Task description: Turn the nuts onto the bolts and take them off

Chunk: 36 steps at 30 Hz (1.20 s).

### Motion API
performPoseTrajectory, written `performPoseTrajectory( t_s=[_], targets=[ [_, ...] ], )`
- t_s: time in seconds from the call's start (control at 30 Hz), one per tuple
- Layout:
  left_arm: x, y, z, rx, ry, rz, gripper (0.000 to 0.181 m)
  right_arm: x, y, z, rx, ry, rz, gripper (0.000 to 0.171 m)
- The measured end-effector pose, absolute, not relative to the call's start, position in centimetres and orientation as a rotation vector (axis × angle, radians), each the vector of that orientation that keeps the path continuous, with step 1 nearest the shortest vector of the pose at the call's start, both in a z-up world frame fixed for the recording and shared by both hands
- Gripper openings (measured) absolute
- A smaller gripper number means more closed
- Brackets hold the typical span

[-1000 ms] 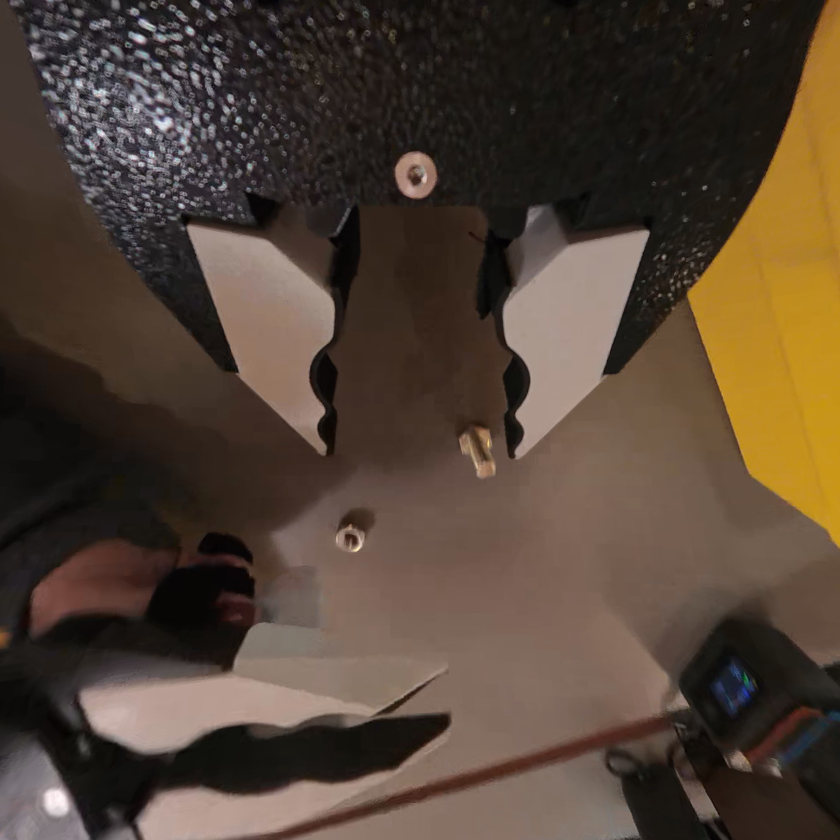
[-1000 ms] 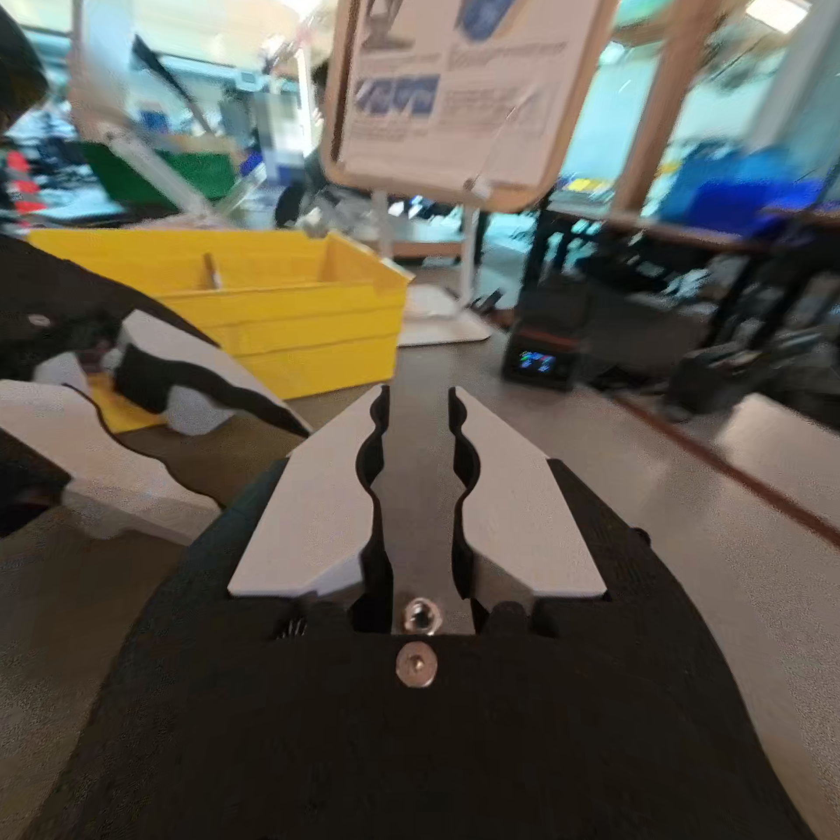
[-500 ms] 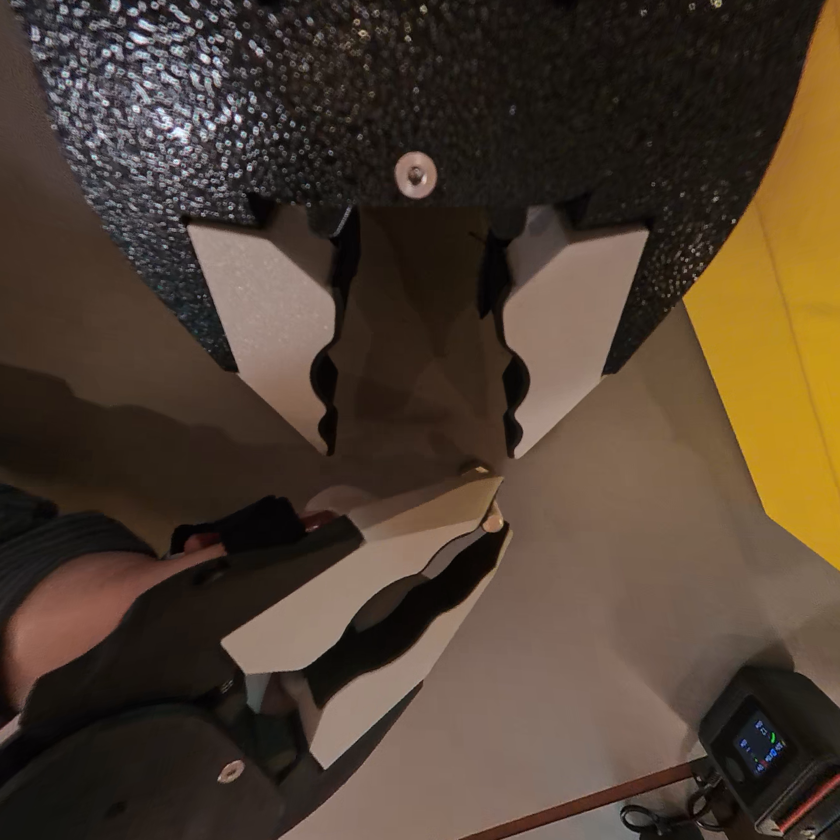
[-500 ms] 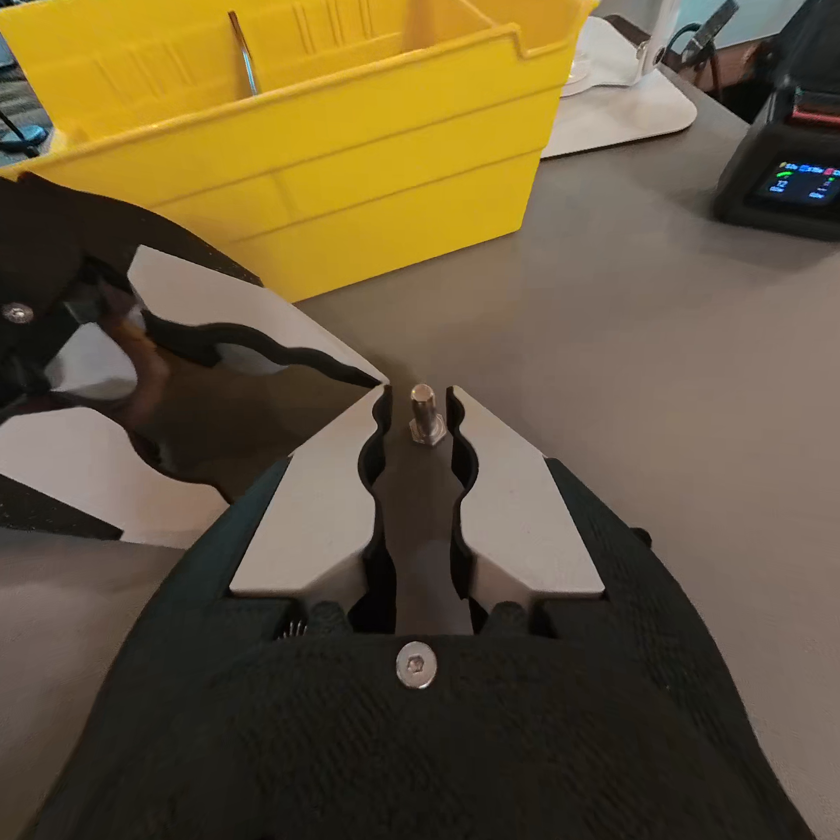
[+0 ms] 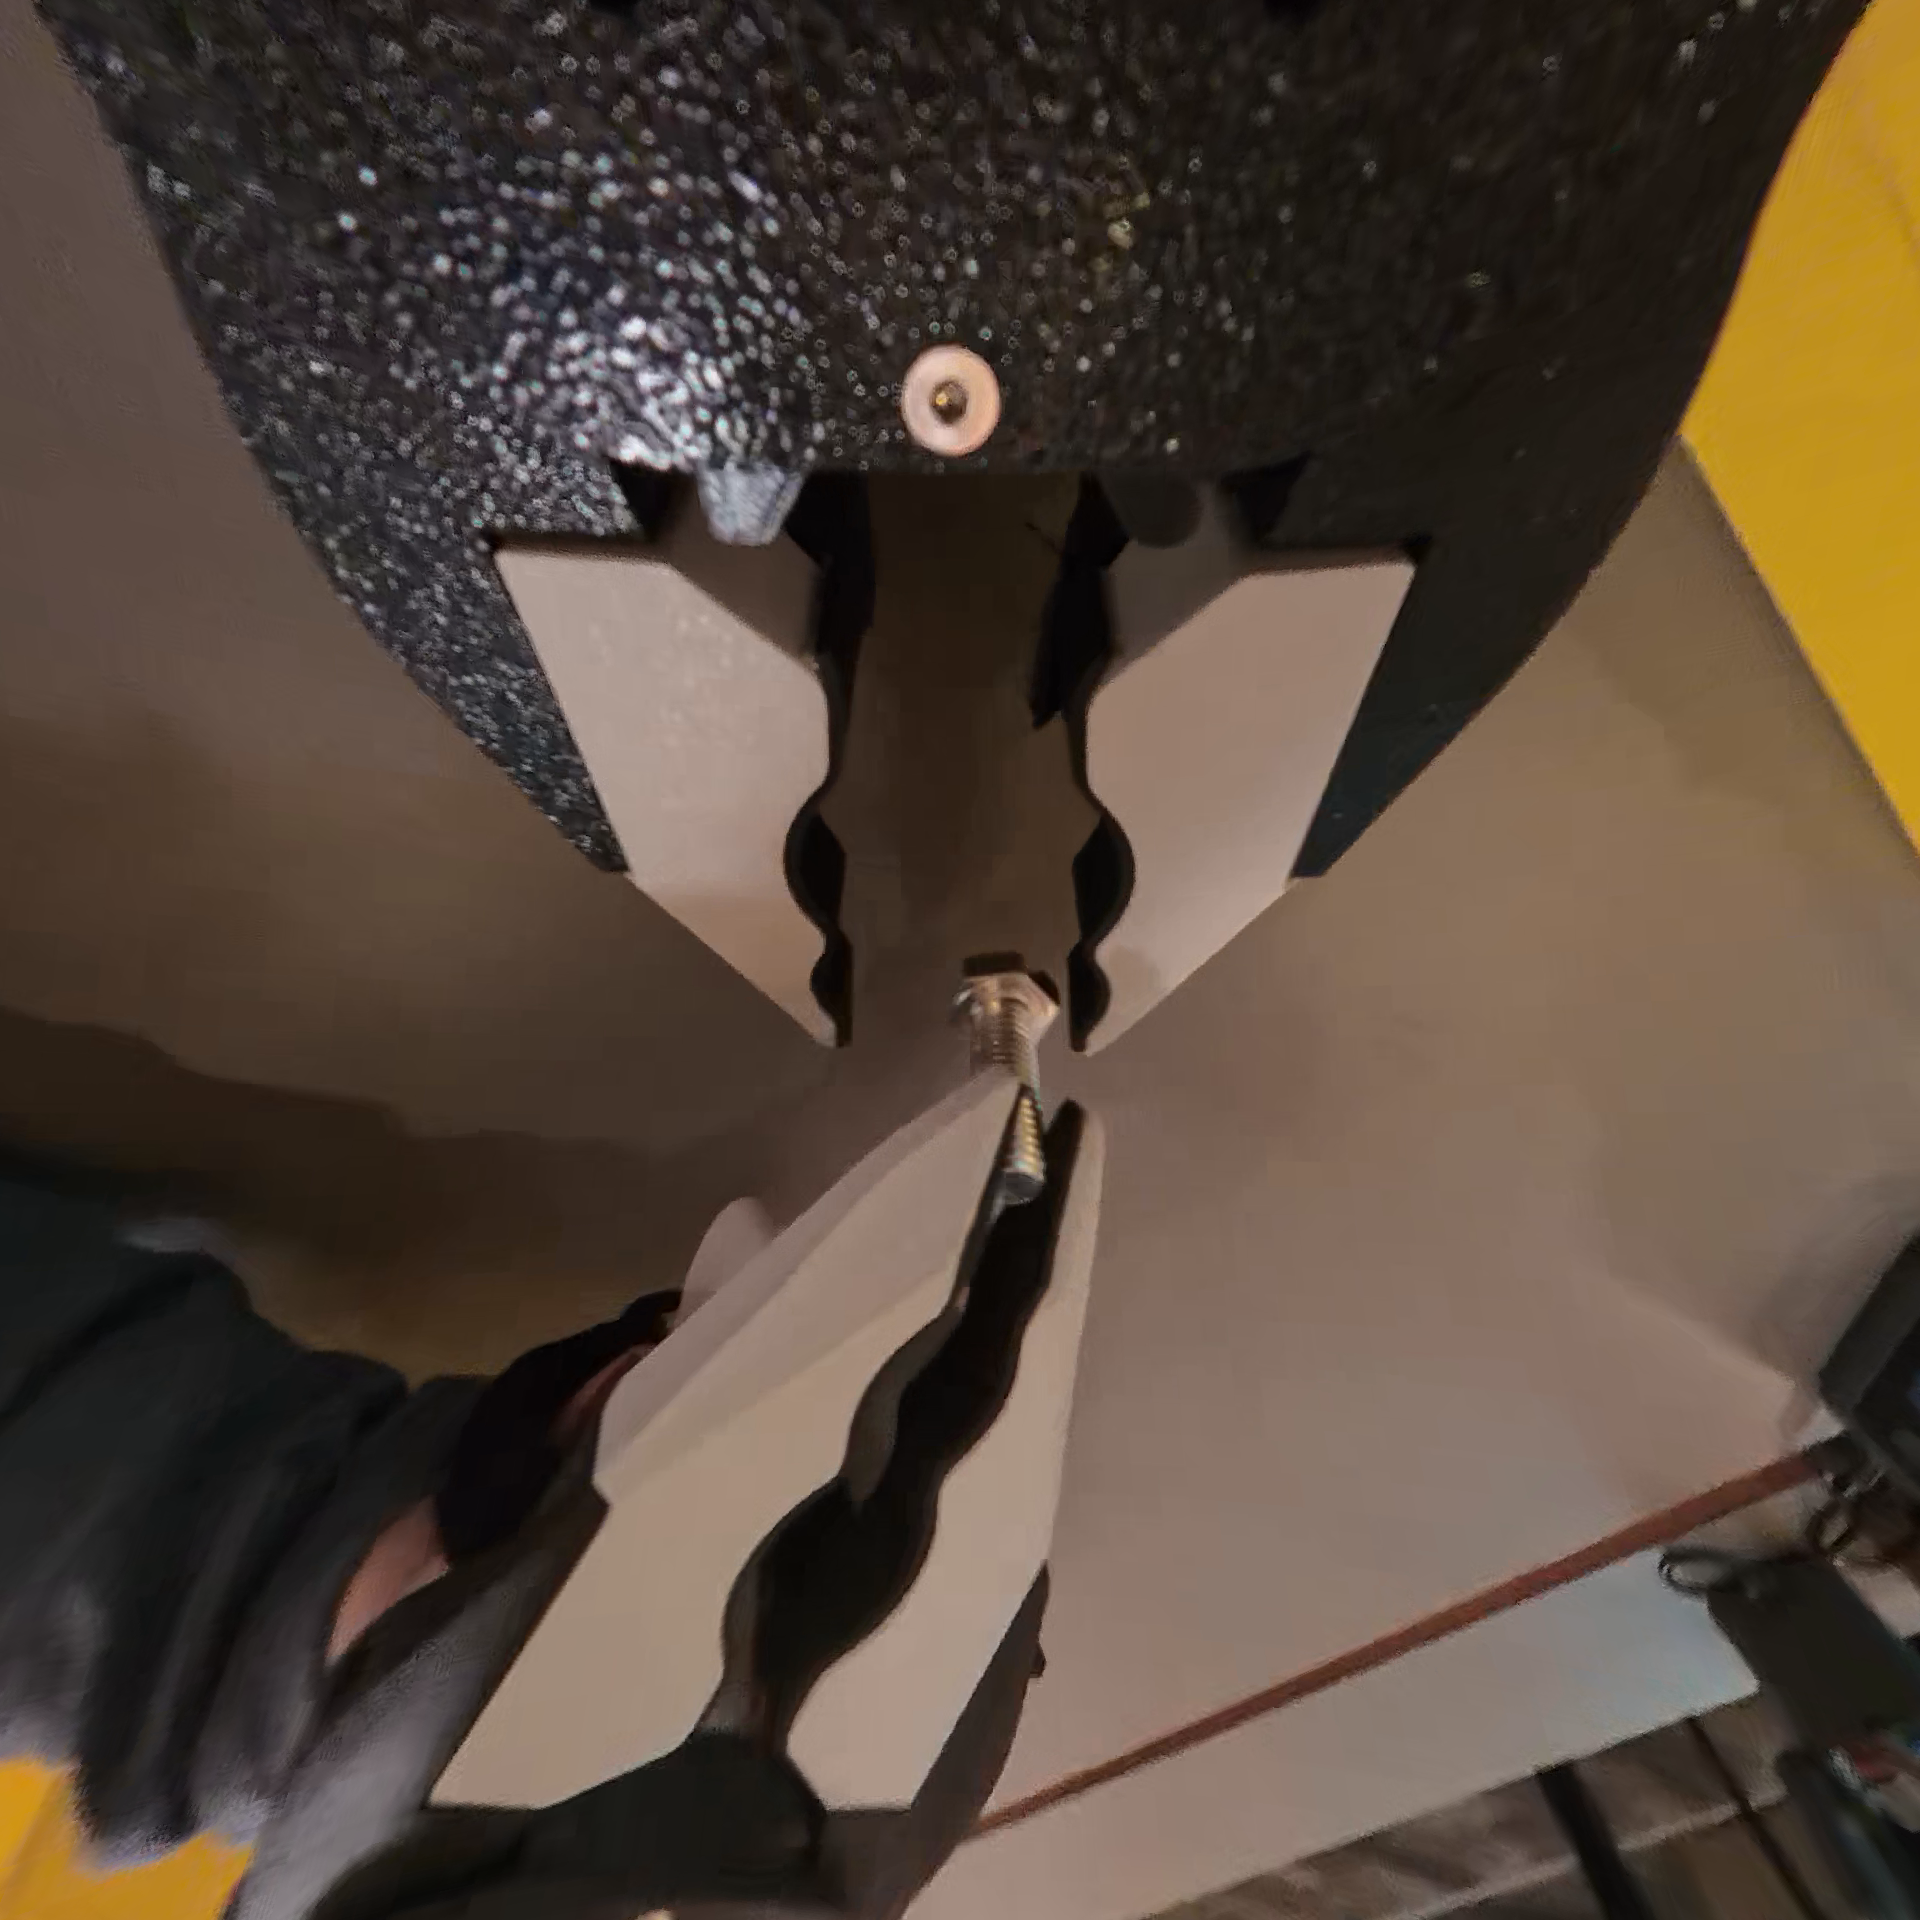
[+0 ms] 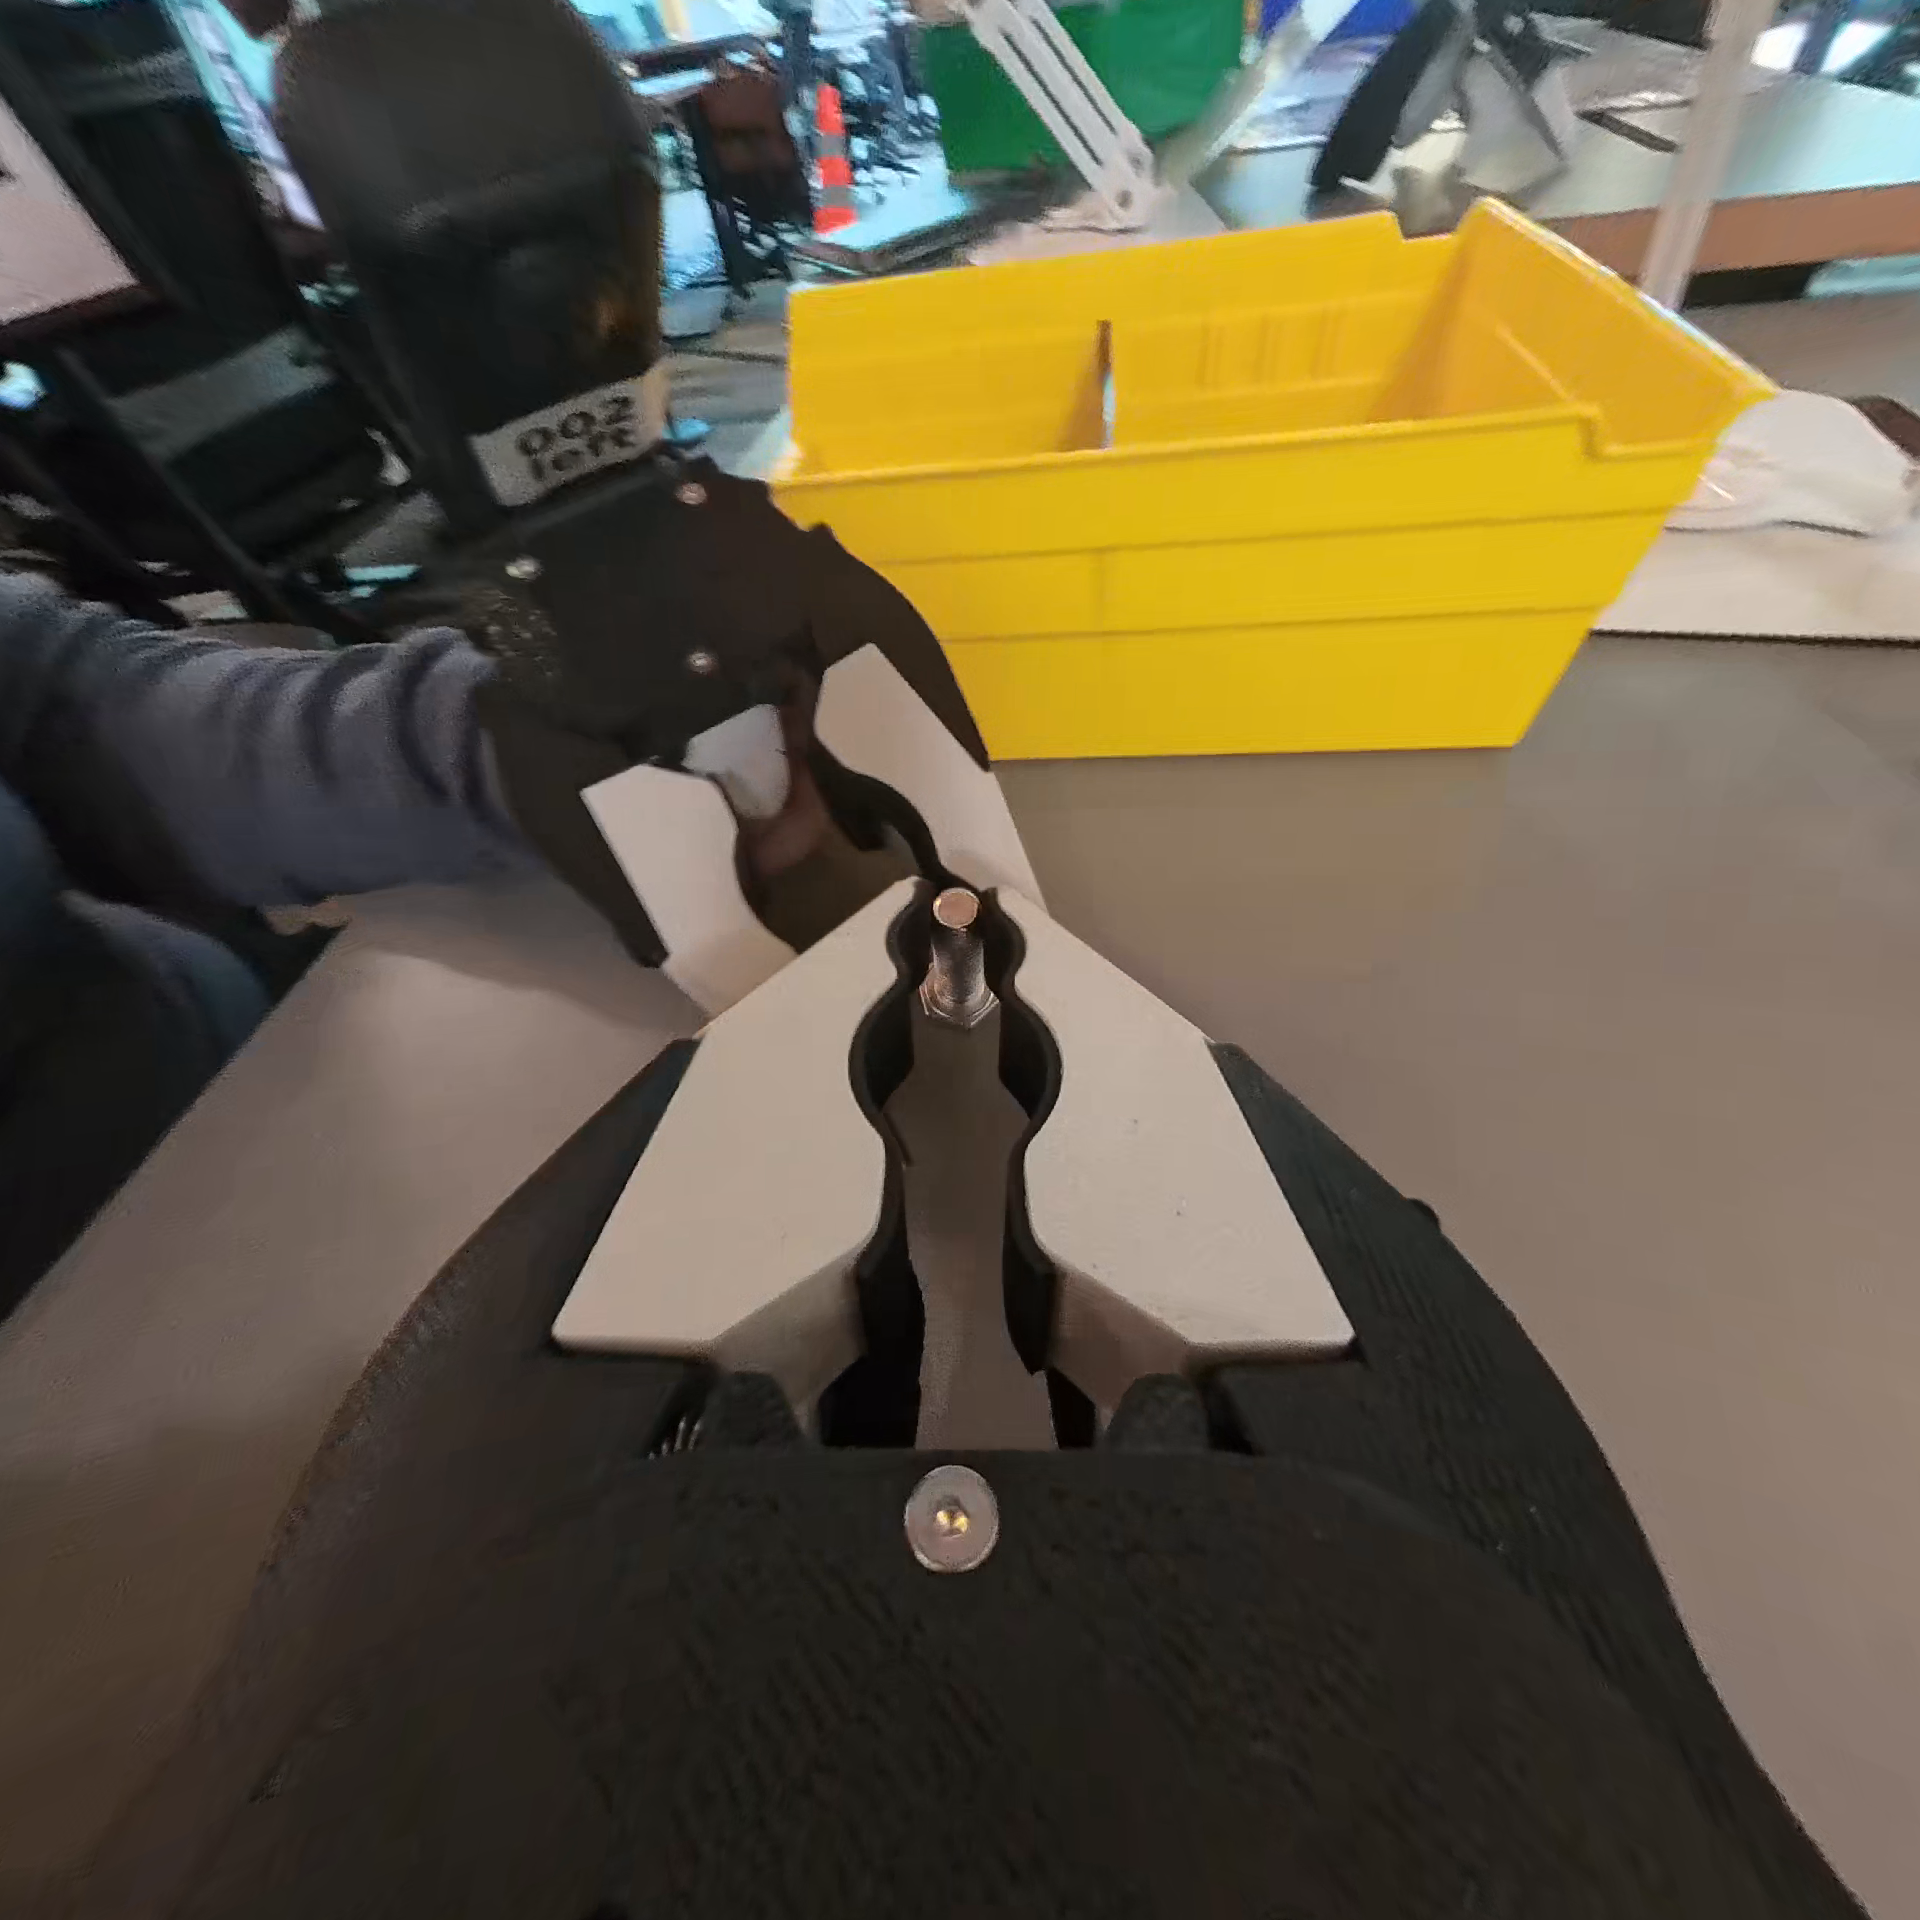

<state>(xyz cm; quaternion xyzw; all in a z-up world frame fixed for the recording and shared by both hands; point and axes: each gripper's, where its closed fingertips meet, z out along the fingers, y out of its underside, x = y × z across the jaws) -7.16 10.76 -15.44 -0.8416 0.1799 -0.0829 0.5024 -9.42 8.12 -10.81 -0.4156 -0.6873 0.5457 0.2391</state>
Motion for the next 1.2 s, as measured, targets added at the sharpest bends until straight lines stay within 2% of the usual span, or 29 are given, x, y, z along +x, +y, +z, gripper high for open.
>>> performPoseTrajectory(
  t_s=[0.03, 0.57, 0.77, 0.87, 1.07, 1.13, 1.2],
  targets=[
    [-6.7, 10.6, -15.1, -2.009, 0.461, -0.222, 0.033, -9.0, 7.9, -10.6, -1.123, -1.895, 1.522, 0.008],
    [-5.7, 10.5, -14.2, -1.942, 0.485, -0.269, 0.022, -6.7, 8.5, -9.2, -1.027, -1.876, 1.636, 0.008],
    [-4.0, 10.3, -13.2, -1.879, 0.488, -0.386, 0.027, -5.5, 8.5, -8.9, -1.021, -1.905, 1.714, 0.008],
    [-3.5, 10.3, -12.9, -1.855, 0.497, -0.416, 0.016, -5.2, 8.8, -8.8, -1.027, -1.898, 1.721, 0.008],
    [-3.6, 10.7, -12.6, -1.853, 0.451, -0.43, 0.016, -5.7, 9.5, -8.5, -1.03, -1.861, 1.717, 0.008],
    [-4.7, 11.5, -12.2, -1.859, 0.375, -0.363, 0.016, -6.5, 11.1, -7.9, -1.074, -1.748, 1.651, 0.019],
    [-6.3, 12.8, -11.8, -1.852, 0.284, -0.257, 0.016, -7.7, 14.7, -7.6, -1.168, -1.567, 1.47, 0.048]
  ],
)
